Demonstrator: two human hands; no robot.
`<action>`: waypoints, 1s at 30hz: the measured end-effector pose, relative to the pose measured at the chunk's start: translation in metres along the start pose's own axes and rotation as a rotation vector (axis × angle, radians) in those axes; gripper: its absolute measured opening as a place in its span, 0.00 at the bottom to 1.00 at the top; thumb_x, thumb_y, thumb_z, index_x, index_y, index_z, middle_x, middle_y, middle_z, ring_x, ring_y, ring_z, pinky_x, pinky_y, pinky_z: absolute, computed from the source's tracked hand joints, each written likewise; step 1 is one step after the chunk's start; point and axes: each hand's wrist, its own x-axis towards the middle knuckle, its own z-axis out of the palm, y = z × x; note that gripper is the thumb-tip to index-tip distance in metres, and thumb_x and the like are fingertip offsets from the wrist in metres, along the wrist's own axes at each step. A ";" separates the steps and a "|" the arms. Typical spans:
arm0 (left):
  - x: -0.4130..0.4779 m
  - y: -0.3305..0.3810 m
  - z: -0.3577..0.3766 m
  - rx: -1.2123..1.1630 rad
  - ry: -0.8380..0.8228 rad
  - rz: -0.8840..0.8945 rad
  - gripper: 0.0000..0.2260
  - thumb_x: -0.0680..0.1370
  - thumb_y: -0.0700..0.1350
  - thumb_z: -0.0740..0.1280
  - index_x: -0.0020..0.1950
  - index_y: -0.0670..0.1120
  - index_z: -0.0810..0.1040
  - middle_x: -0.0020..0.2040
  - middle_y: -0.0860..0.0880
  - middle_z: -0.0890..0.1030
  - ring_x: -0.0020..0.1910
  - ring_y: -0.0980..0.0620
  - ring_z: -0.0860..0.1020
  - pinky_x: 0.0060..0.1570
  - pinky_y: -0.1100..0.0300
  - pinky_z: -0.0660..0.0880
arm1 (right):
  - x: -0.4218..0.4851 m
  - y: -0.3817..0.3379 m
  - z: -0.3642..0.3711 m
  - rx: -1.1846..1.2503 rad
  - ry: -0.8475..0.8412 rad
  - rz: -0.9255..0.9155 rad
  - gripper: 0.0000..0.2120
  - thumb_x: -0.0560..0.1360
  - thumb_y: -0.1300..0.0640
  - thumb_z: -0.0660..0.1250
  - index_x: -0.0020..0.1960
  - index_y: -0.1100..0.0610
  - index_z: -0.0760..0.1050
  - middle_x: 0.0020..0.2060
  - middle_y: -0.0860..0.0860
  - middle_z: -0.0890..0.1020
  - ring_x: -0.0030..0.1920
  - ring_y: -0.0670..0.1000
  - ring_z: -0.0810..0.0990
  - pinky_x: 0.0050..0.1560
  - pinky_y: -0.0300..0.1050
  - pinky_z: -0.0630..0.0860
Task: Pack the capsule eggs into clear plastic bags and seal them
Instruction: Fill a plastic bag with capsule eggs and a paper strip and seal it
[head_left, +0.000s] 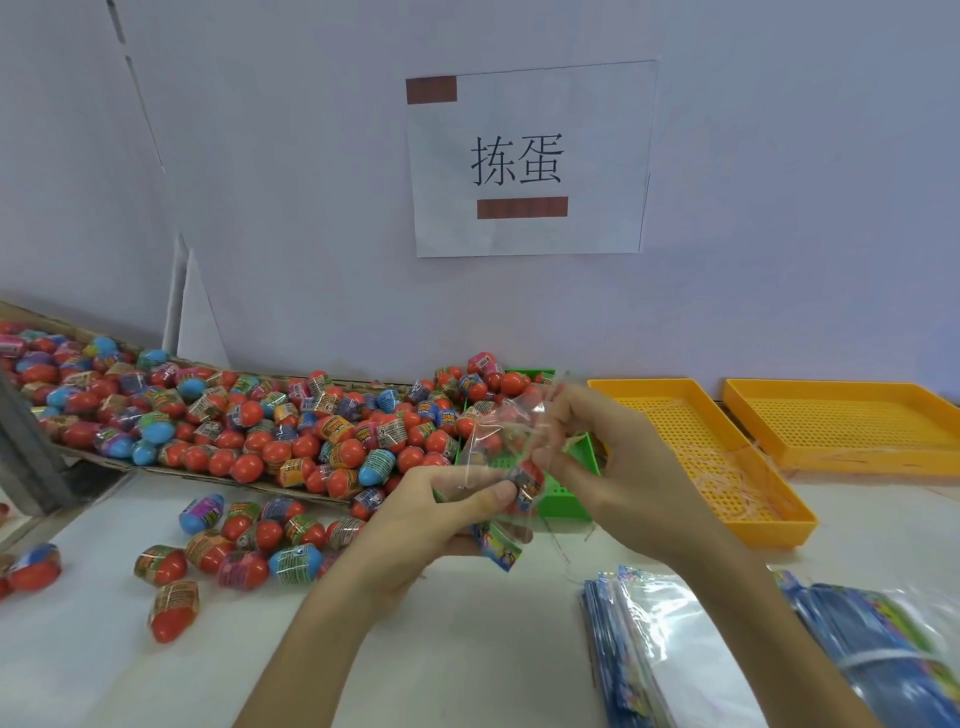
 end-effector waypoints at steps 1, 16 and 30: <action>0.000 0.000 0.000 -0.008 0.004 0.001 0.15 0.74 0.49 0.71 0.56 0.43 0.86 0.53 0.41 0.86 0.52 0.41 0.85 0.48 0.55 0.83 | 0.000 0.000 0.000 -0.017 -0.015 0.008 0.15 0.75 0.67 0.71 0.41 0.50 0.72 0.39 0.45 0.79 0.47 0.47 0.79 0.57 0.49 0.73; 0.002 -0.006 0.000 0.164 0.021 -0.002 0.14 0.75 0.55 0.70 0.57 0.51 0.86 0.50 0.47 0.87 0.50 0.49 0.86 0.51 0.58 0.81 | 0.000 0.003 -0.002 -0.040 -0.090 -0.012 0.10 0.70 0.62 0.78 0.46 0.53 0.79 0.42 0.43 0.83 0.50 0.44 0.81 0.56 0.38 0.74; 0.000 0.002 -0.013 -0.165 0.240 0.156 0.17 0.72 0.50 0.72 0.60 0.51 0.85 0.54 0.44 0.86 0.53 0.45 0.85 0.47 0.55 0.81 | 0.052 0.051 0.052 -0.195 -0.245 0.462 0.03 0.79 0.58 0.68 0.51 0.52 0.77 0.45 0.46 0.80 0.42 0.42 0.78 0.36 0.31 0.69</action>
